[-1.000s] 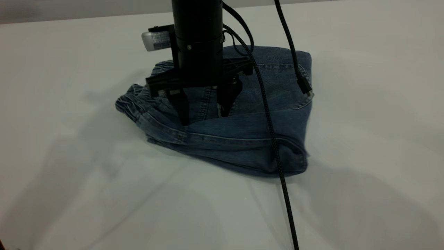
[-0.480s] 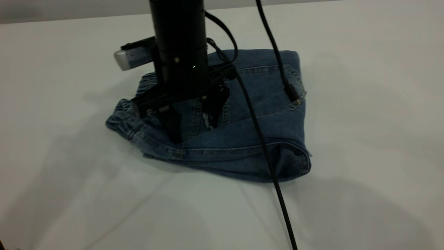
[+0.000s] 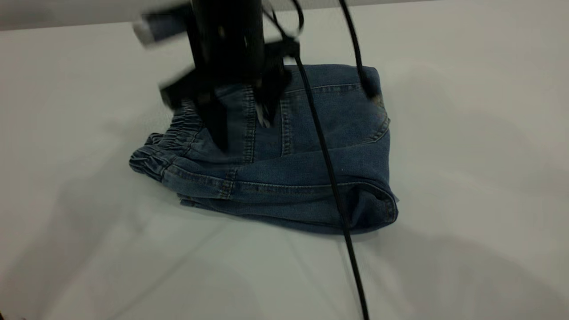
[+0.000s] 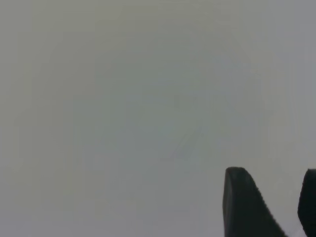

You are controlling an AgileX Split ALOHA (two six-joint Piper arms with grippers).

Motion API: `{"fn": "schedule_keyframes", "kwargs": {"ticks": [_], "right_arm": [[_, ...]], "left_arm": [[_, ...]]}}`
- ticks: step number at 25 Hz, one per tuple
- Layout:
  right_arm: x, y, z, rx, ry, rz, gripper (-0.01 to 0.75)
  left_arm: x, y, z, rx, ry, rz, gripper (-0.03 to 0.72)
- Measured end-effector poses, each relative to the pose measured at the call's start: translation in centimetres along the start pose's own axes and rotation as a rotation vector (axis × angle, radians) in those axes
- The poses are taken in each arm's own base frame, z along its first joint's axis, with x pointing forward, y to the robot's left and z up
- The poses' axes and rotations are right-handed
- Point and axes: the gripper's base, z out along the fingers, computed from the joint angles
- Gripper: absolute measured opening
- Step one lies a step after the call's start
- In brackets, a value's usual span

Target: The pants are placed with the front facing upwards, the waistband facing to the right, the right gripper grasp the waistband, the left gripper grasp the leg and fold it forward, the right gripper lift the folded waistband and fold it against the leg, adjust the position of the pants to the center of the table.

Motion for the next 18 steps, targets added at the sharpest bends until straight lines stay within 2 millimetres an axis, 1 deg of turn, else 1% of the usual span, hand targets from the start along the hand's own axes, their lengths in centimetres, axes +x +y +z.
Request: {"fn": "schedule_keyframes", "kwargs": {"ticks": [2,5,8,9,11,14,15,18], "right_arm": [[0.0,0.2,-2.8,-0.009,-0.056,-0.003,0.448],[0.4,0.5,-7.9,-0.018,-0.16,-0.016,0.448],[1.6,0.8,-14.0,-0.031,-0.284,-0.025,0.448],[2.2,1.2,-15.7,-0.04,-0.319,-0.034,0.448],[3.7,2.1,-19.7,-0.065,-0.4,-0.057,0.448],[6.7,4.1,-24.2,-0.095,-0.488,-0.111,0.448],[7.8,4.6,-25.6,-0.104,-0.513,-0.13,0.448],[11.3,6.4,-28.3,-0.116,-0.559,-0.197,0.448]], "left_arm": [[-0.5,0.4,-0.5,-0.01,-0.012,0.001,0.272],[-1.4,1.0,-1.5,-0.028,-0.035,0.0,0.272],[-2.7,1.9,-3.0,-0.054,-0.066,0.002,0.272],[-3.1,2.2,-3.5,-0.063,-0.078,0.002,0.272],[-4.1,3.0,-4.9,-0.086,-0.108,0.002,0.272],[-5.6,4.1,-7.1,-0.123,-0.16,-0.021,0.272],[-6.0,4.3,-7.7,-0.134,-0.176,-0.029,0.272],[-7.1,5.1,-9.7,-0.163,-0.214,-0.031,0.272]]}}
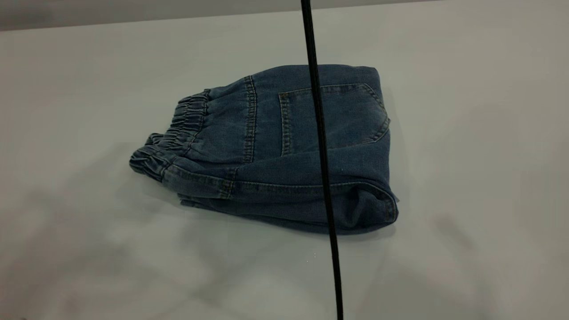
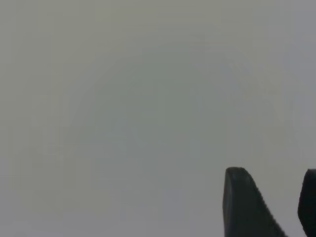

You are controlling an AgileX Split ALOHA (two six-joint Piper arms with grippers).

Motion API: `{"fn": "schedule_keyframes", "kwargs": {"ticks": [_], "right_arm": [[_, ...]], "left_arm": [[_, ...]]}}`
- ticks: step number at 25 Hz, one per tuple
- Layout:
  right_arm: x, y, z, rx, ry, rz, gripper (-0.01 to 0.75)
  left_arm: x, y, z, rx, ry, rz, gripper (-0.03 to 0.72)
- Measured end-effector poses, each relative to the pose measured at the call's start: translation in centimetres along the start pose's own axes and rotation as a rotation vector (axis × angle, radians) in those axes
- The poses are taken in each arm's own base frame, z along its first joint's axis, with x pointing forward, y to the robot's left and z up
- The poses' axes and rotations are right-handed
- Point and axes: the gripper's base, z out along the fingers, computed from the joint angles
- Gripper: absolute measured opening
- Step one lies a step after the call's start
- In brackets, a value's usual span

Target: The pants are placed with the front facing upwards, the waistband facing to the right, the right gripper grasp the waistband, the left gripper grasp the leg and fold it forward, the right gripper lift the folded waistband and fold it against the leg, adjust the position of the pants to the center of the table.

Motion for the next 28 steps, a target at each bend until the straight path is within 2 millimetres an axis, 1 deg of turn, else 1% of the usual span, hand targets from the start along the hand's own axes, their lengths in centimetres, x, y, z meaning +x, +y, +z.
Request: {"fn": "schedule_keyframes", "kwargs": {"ticks": [1,3,4,6,8,9,11,15,17,18,19,22,24,25,28], "right_arm": [[0.5,0.7,-1.4,0.0,-0.018,-0.025,0.448],[1.9,2.0,-3.4,-0.002,-0.032,-0.071,0.448],[2.5,2.3,-4.6,0.012,-0.049,-0.099,0.448],[4.2,2.9,-6.3,0.037,-0.059,-0.159,0.448],[6.1,2.8,-8.3,0.074,-0.082,-0.206,0.446],[7.0,2.8,-8.8,0.084,-0.079,-0.226,0.443],[9.2,2.5,-10.5,0.095,-0.093,-0.254,0.435],[14.4,1.6,-12.4,0.043,-0.08,-0.266,0.418],[17.1,0.8,-12.6,0.039,-0.065,-0.26,0.416],[18.3,0.4,-13.0,0.032,-0.09,-0.252,0.416],[19.5,0.1,-12.8,0.02,-0.096,-0.245,0.416],[23.9,-0.9,-12.7,-0.036,-0.107,-0.225,0.415],[26.8,-1.5,-12.2,-0.063,-0.085,-0.214,0.415],[28.3,-1.9,-11.9,-0.071,-0.077,-0.209,0.415],[31.8,-3.0,-11.4,-0.078,-0.095,-0.199,0.415]], "left_arm": [[-0.3,0.2,-0.4,-0.004,-0.004,0.0,0.272],[-0.9,0.7,-1.3,-0.012,-0.011,0.001,0.272],[-1.3,0.9,-1.7,-0.016,-0.015,0.001,0.272],[-1.8,1.3,-2.7,-0.018,-0.011,-0.001,0.272],[-2.2,1.6,-3.7,-0.012,0.007,-0.03,0.272],[-2.4,1.8,-4.3,-0.009,0.016,-0.046,0.272],[-2.5,1.9,-5.5,0.011,0.065,-0.084,0.272],[-2.3,1.9,-7.9,0.07,0.202,-0.102,0.272],[-1.9,1.7,-9.3,0.123,0.299,-0.126,0.272],[-1.8,1.5,-9.9,0.147,0.335,-0.146,0.272],[-1.7,1.3,-10.6,0.175,0.365,-0.177,0.272],[-0.7,-0.2,-13.0,0.299,0.497,-0.266,0.272],[0.0,-1.4,-14.9,0.381,0.564,-0.321,0.272],[0.3,-1.8,-15.7,0.411,0.581,-0.343,0.272],[1.5,-3.4,-18.5,0.477,0.629,-0.408,0.272]]}}
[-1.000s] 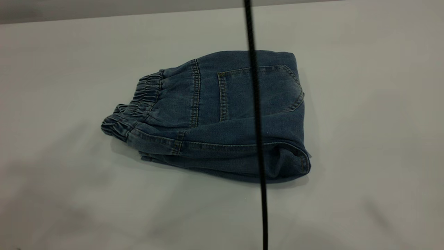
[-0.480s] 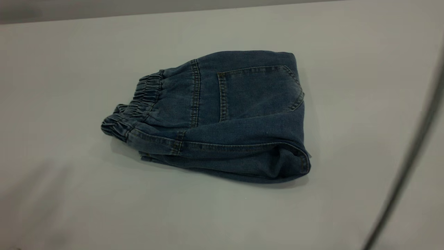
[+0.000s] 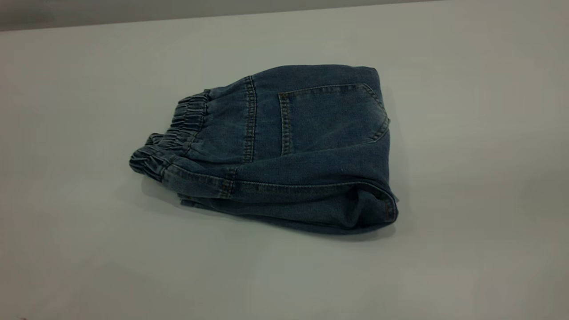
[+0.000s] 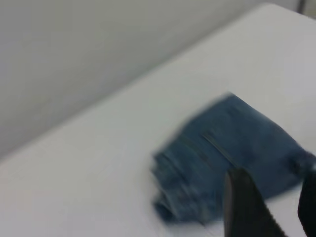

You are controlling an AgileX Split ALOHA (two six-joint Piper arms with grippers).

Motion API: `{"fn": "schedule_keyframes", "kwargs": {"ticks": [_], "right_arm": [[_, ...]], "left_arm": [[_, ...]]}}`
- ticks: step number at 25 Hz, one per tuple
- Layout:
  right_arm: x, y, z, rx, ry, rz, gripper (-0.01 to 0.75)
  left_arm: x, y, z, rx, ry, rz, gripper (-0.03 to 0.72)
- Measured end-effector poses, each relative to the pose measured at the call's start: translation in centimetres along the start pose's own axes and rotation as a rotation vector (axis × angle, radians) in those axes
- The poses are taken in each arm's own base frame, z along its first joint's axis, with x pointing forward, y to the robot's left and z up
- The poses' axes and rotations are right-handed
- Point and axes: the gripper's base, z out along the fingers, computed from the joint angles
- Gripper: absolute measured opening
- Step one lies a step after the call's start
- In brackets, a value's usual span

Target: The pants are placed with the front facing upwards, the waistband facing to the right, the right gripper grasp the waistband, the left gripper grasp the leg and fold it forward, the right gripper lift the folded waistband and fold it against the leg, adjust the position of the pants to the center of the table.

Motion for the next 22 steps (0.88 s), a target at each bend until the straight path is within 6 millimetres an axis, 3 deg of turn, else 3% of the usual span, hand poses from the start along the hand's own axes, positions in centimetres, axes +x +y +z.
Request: {"fn": "schedule_keyframes", "kwargs": {"ticks": [5,11,19,22], "right_arm": [[4.3,-0.5,-0.2,-0.013,-0.105,0.038,0.415],[6.1,-1.0,-1.3,0.0,-0.253,0.045,0.415],[6.1,-1.4,-1.0,0.035,-0.264,0.077,0.46],[5.9,-1.3,-0.6,0.035,-0.277,0.083,0.466]], "left_arm": [[4.7,-1.4,-0.3,0.006,0.01,-0.064,0.272],[9.4,-2.3,0.1,-0.021,0.006,-0.111,0.272],[11.2,-2.2,0.1,-0.068,0.118,-0.189,0.272],[10.9,-2.1,0.1,-0.072,0.092,-0.188,0.272]]}}
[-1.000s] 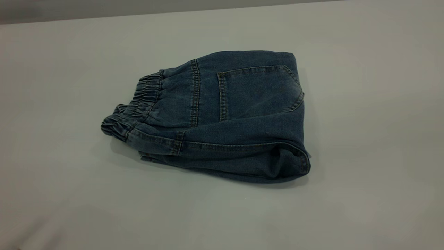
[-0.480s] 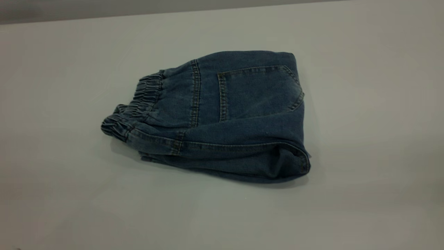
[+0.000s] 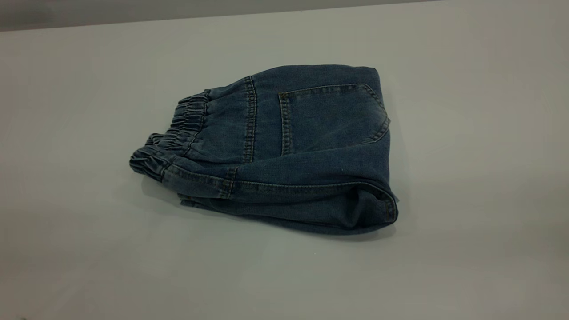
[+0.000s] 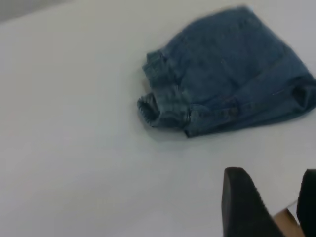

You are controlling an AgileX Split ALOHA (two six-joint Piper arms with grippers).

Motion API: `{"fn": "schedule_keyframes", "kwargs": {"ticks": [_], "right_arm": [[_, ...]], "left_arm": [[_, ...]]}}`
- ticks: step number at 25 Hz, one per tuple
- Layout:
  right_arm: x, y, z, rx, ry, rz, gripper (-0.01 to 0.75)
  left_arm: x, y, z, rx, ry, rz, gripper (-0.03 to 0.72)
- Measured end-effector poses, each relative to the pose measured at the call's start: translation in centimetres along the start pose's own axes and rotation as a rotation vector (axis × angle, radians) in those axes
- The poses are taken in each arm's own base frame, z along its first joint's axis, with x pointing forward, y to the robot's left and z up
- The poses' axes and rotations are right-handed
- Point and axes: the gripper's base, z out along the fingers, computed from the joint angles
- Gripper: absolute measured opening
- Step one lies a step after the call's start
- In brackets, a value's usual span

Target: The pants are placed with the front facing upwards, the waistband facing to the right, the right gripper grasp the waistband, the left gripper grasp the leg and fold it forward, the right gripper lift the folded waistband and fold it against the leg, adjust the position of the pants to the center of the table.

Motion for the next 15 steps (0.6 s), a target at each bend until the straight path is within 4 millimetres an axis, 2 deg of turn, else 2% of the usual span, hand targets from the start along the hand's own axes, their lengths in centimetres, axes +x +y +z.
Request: {"fn": "schedule_keyframes", "kwargs": {"ticks": [15], "right_arm": [[0.01,0.03,-0.05,0.008,-0.002,0.01,0.468]], "left_arm": [[0.06,-0.06,0.0,0.007,0.007,-0.002,0.272]]}}
